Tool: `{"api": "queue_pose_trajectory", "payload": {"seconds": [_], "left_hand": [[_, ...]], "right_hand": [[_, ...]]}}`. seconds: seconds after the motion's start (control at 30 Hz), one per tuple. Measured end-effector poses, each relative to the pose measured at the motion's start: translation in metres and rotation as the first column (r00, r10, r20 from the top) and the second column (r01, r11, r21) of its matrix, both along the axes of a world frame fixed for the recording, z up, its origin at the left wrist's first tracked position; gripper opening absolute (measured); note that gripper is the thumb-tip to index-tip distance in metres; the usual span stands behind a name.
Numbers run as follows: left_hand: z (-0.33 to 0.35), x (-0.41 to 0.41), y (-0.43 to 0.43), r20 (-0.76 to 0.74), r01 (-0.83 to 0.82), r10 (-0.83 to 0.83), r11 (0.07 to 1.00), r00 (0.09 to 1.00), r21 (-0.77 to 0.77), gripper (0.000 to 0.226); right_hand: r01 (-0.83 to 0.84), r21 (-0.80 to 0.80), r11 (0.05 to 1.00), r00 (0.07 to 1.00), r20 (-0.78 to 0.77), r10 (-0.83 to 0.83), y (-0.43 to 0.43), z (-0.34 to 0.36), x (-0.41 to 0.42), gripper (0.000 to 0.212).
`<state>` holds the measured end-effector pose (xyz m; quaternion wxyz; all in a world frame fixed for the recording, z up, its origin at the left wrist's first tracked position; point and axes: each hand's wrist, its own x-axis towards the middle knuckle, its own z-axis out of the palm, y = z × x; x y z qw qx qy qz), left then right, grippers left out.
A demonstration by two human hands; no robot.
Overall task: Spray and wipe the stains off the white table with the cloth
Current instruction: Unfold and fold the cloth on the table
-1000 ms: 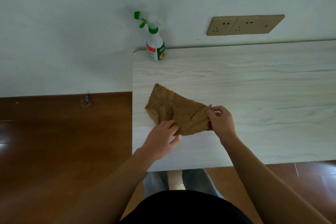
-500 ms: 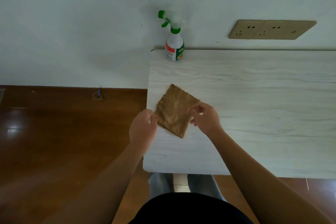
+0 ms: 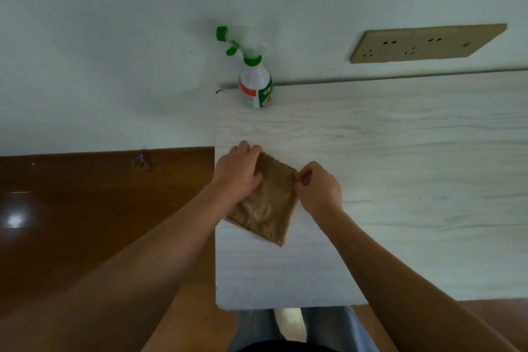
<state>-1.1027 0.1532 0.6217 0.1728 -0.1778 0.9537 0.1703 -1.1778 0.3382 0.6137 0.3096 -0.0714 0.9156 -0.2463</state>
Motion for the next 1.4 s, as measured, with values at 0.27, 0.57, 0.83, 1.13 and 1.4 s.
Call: {"api": "queue_pose_trajectory", "payload": {"seconds": [0.27, 0.57, 0.83, 1.13, 1.4], "left_hand": [[0.005, -0.056, 0.008, -0.136, -0.047, 0.058, 0.995, 0.989, 0.083, 0.008], [-0.004, -0.152, 0.014, -0.421, -0.083, 0.069, 0.996, 0.904, -0.015, 0.039], [-0.039, -0.098, 0.032, -0.168, 0.090, -0.118, 0.982, 0.979, -0.168, 0.060], [-0.004, -0.061, 0.006, -0.312, -0.489, 0.498, 0.865, 0.809, 0.113, 0.038], [0.008, -0.096, -0.046, -0.321, -0.506, 0.690, 0.706, 0.648, 0.495, 0.091]], "right_hand": [[0.034, -0.147, 0.989, 0.989, -0.140, -0.055, 0.003, -0.001, -0.070, 0.019], [-0.041, -0.222, 0.974, 0.938, -0.344, -0.039, -0.021, 0.005, -0.199, 0.024], [-0.440, -0.003, 0.898, 0.834, -0.372, 0.407, 0.018, -0.015, -0.138, 0.052], [-0.514, 0.118, 0.850, 0.772, -0.369, 0.518, 0.000, -0.004, -0.154, 0.054], [-0.496, 0.073, 0.865, 0.776, -0.410, 0.479, 0.005, -0.014, -0.116, 0.057]]}}
